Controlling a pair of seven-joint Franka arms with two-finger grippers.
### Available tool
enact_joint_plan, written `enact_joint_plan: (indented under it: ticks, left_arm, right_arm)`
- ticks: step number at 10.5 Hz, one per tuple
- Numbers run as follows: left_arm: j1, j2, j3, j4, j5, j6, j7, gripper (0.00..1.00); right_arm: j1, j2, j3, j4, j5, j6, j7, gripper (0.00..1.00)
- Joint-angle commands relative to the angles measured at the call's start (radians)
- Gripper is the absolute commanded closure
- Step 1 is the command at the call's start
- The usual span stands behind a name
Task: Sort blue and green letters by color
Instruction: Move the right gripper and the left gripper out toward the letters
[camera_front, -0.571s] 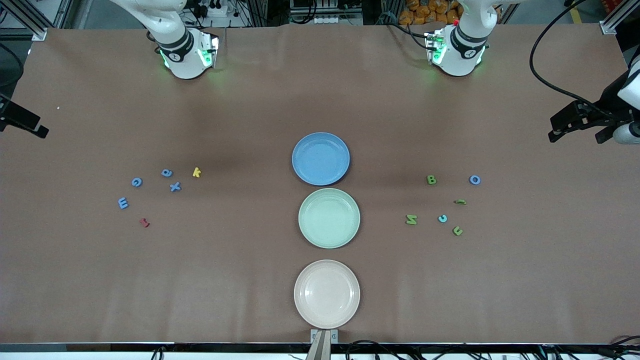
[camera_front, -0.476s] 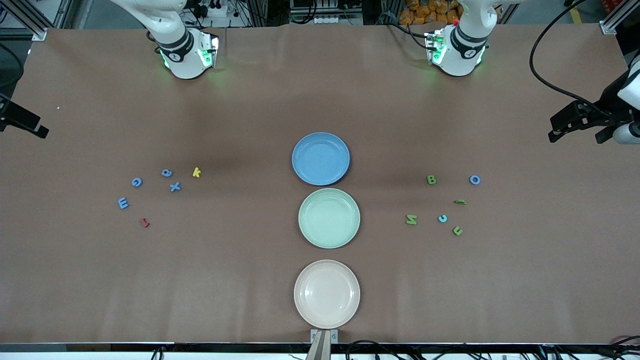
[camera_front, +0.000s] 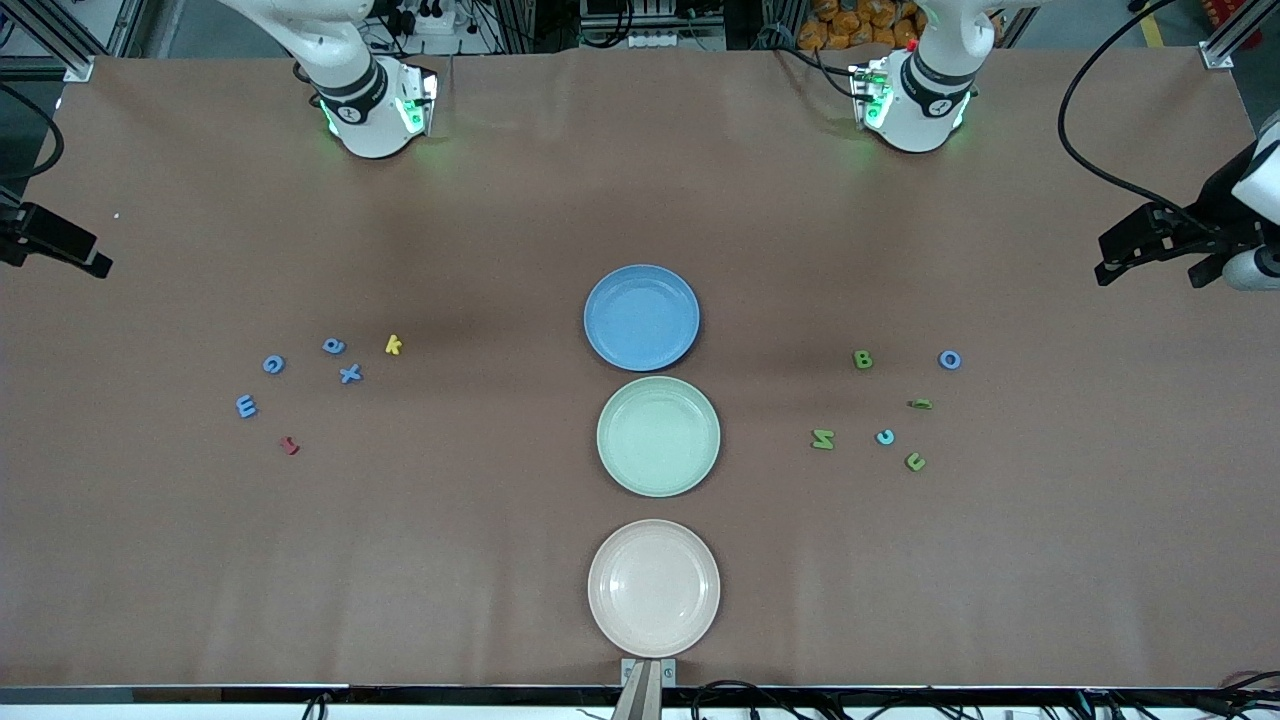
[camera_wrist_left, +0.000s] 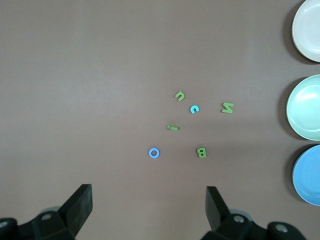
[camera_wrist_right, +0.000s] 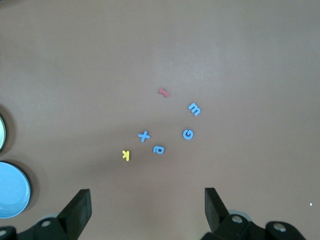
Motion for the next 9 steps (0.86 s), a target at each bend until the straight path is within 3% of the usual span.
enact_joint_plan:
  ticks: [1, 4, 7, 9]
  left_arm:
    - [-0.004, 0.032, -0.002, -0.023, -0.027, 0.009, 0.004, 0.0]
    - [-0.01, 0.061, -0.009, -0.084, -0.019, 0.066, 0.004, 0.0]
    - [-0.012, 0.064, -0.022, -0.268, -0.013, 0.291, 0.004, 0.0]
    - [-0.018, 0.104, -0.022, -0.329, -0.011, 0.389, 0.002, 0.0]
  right_arm:
    - [0.012, 0.021, -0.004, 0.002, -0.006, -0.002, 0.003, 0.0]
    - [0.013, 0.055, -0.004, -0.015, -0.006, 0.015, 0.023, 0.0]
    - [-0.022, 0.032, 0.014, -0.186, -0.003, 0.169, 0.027, 0.0]
    - [-0.072, 0.044, 0.018, -0.31, -0.005, 0.325, 0.006, 0.0]
